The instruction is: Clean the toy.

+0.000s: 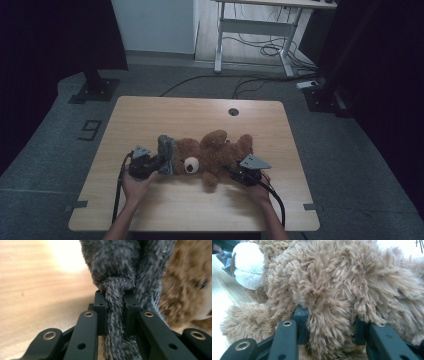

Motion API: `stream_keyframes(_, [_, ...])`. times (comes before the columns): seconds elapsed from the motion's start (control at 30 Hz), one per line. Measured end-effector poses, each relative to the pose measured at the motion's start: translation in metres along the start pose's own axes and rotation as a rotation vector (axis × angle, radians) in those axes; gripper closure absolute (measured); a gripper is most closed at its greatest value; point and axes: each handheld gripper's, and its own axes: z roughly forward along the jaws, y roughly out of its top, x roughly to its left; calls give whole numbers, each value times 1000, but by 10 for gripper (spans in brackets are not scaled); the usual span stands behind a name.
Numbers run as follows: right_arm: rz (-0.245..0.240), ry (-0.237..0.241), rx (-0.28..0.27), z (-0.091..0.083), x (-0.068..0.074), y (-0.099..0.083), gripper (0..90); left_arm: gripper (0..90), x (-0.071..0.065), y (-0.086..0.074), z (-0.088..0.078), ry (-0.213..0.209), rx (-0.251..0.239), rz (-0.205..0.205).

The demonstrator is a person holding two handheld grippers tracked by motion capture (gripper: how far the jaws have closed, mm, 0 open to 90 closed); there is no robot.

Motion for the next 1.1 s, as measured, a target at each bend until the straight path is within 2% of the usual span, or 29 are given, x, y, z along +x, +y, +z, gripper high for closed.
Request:
stream_keyframes(0.1, [5, 2, -1, 0, -1, 0, 587, 765, -12, 19, -15, -14, -60, 33])
stream_keyframes(0.13, [5, 0, -1, 1, -1, 0, 587, 765, -27, 33, -20, -38, -83, 72])
stream_keyframes(0.17, [4, -1, -1, 0, 0, 0, 586, 764, -27, 33, -20, -38, -83, 72])
stream_keyframes(0.2, [3, -2, -1, 0, 0, 0, 586, 764, -46, 46, -21, -69, -93, 110])
stream_keyframes(0.23, [3, -2, -1, 0, 0, 0, 586, 764, -46, 46, -21, -69, -93, 110])
stream_keyframes(0.27, [3, -2, -1, 0, 0, 0, 585, 764, -57, 51, -19, -90, -97, 124])
stream_keyframes(0.4, [6, -1, -1, 0, 0, 0, 584, 764, -107, 65, -3, -169, -86, 213])
stream_keyframes(0.5, [3, 0, -3, 0, 0, 0, 584, 764, -145, 73, 14, -212, -75, 282])
stream_keyframes(0.53, [4, 2, -1, 0, 0, 0, 584, 763, -168, 80, 25, -225, -62, 326])
stream_keyframes(0.57, [4, 2, -1, 0, 0, 0, 584, 763, -168, 80, 25, -225, -62, 326])
stream_keyframes(0.63, [2, 1, -1, 0, 0, -1, 584, 763, -185, 86, 37, -204, -41, 365])
stream_keyframes(0.67, [1, -1, -9, 0, 0, -2, 584, 762, -193, 85, 52, -180, -21, 357])
stream_keyframes(0.7, [1, -1, -9, 0, 0, -2, 584, 763, -193, 85, 52, -180, -21, 357])
stream_keyframes(0.77, [-4, -5, -13, -1, 1, -3, 583, 762, -190, 77, 69, -155, 24, 356])
stream_keyframes(0.8, [-4, -5, -13, -1, 1, -3, 583, 763, -190, 77, 69, -155, 24, 356])
stream_keyframes(0.87, [-7, -7, -10, 0, 1, -3, 583, 765, -182, 71, 73, -169, 17, 322])
stream_keyframes(0.97, [-3, -5, -8, 0, 1, -3, 583, 765, -177, 68, 70, -158, 11, 318])
stream_keyframes(1.0, [0, -4, -10, 0, 1, -3, 583, 765, -173, 67, 67, -138, 15, 333])
stream_keyframes(1.03, [0, -4, -10, 0, 1, -3, 583, 765, -173, 67, 67, -138, 15, 333])
stream_keyframes(1.07, [7, -1, -13, -1, 1, -4, 583, 764, -166, 67, 64, -105, 15, 336])
stream_keyframes(1.1, [8, 0, -14, -1, 0, -4, 583, 765, -166, 67, 64, -105, 15, 336])
